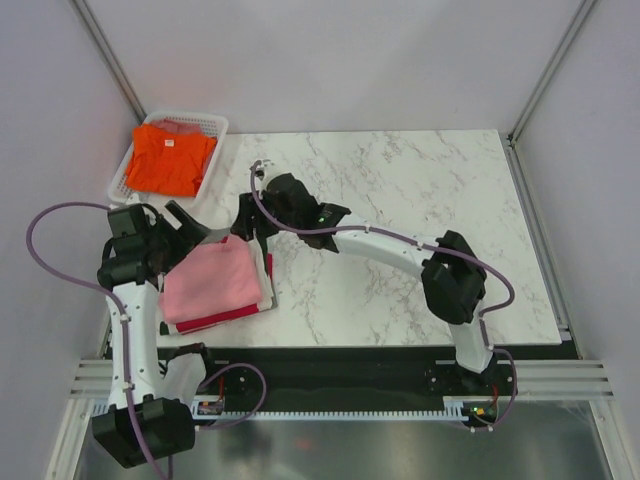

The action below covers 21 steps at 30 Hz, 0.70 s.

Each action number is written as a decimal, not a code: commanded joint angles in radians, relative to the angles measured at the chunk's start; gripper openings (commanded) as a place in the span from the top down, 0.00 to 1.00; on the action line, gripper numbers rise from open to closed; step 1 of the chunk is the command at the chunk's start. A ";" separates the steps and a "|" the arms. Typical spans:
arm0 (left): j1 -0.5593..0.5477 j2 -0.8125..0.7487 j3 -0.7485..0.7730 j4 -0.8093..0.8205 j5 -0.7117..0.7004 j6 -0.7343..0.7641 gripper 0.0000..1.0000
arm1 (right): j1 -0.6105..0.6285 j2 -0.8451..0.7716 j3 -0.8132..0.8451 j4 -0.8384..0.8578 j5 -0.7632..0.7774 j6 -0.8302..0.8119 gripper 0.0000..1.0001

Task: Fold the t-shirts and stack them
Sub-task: Neatly place the folded tshirt to the corner

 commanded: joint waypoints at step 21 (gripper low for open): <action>0.002 -0.031 0.186 -0.051 -0.314 -0.011 0.03 | 0.133 -0.038 -0.111 0.399 -0.486 0.380 0.89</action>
